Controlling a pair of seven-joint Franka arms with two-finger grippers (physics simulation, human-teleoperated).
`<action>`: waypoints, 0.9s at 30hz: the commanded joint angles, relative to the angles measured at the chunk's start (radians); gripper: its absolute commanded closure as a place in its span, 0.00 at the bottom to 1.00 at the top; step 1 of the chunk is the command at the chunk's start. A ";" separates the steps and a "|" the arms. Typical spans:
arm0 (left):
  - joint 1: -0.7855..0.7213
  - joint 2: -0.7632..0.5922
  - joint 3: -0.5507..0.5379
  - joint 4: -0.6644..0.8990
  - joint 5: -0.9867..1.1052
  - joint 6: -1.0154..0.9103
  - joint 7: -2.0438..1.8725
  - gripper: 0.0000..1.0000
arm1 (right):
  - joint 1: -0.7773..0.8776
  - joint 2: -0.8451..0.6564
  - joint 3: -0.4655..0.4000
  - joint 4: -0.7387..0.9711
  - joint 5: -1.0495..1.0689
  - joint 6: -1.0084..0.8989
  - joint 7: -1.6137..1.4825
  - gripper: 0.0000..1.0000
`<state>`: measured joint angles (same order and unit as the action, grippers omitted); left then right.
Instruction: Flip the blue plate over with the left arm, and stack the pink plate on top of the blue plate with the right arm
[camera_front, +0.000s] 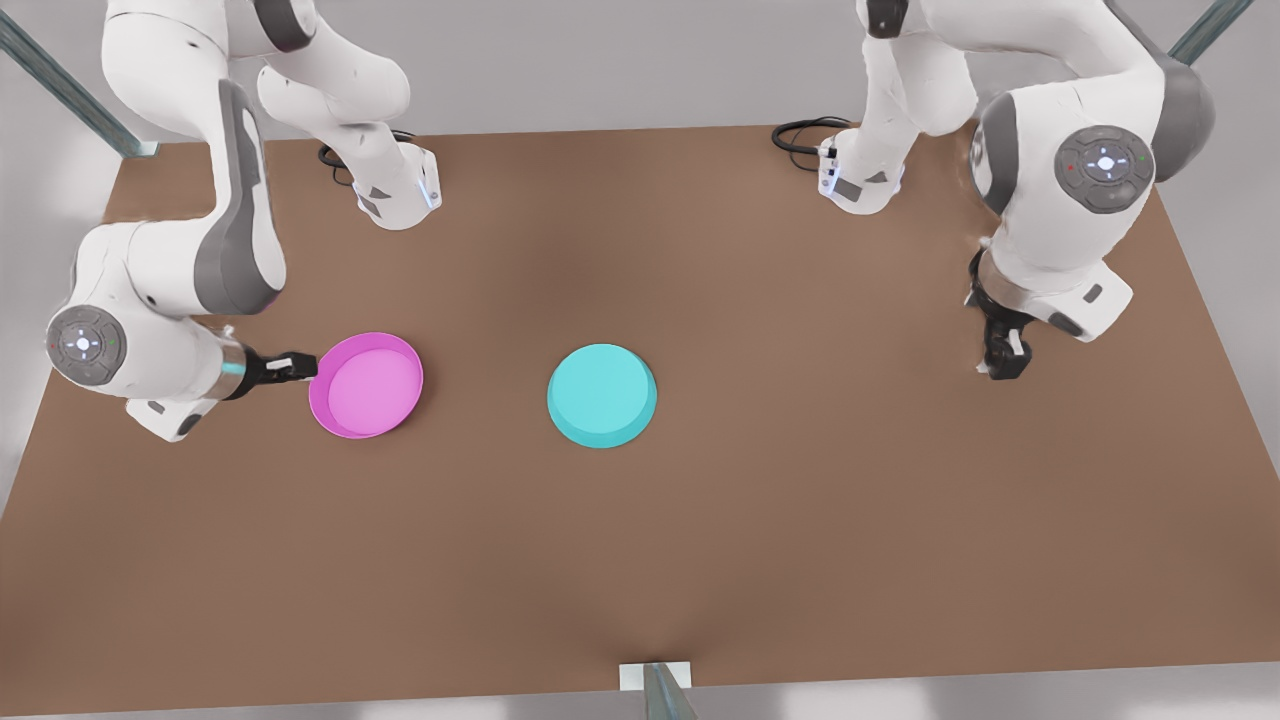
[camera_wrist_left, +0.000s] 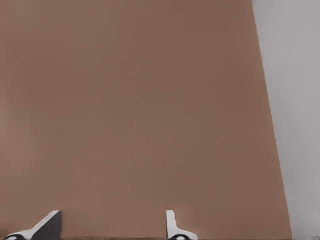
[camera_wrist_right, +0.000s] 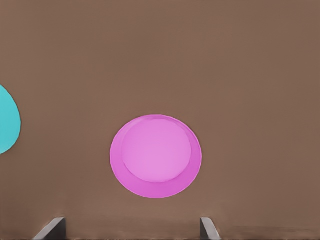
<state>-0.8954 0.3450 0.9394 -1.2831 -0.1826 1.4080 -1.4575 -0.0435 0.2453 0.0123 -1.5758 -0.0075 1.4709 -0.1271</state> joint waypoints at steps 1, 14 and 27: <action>0.502 -0.043 -0.539 0.048 -0.011 -0.232 1.385 0.00 | -0.160 0.002 -0.002 -0.128 0.070 0.052 -0.335 0.00; 0.791 -0.063 -0.976 -0.002 0.066 -0.017 1.456 0.00 | -0.348 0.000 0.001 -0.685 0.195 1.042 -0.551 0.00; 0.777 -0.052 -0.976 0.004 0.064 -0.041 1.385 0.00 | -0.383 0.049 0.084 -0.779 0.343 0.965 -0.628 0.00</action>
<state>-0.1182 0.2936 -0.0366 -1.2798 -0.1183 1.3749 -0.3730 -0.4264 0.2906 0.0908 -2.3530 0.3109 2.4175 -0.5675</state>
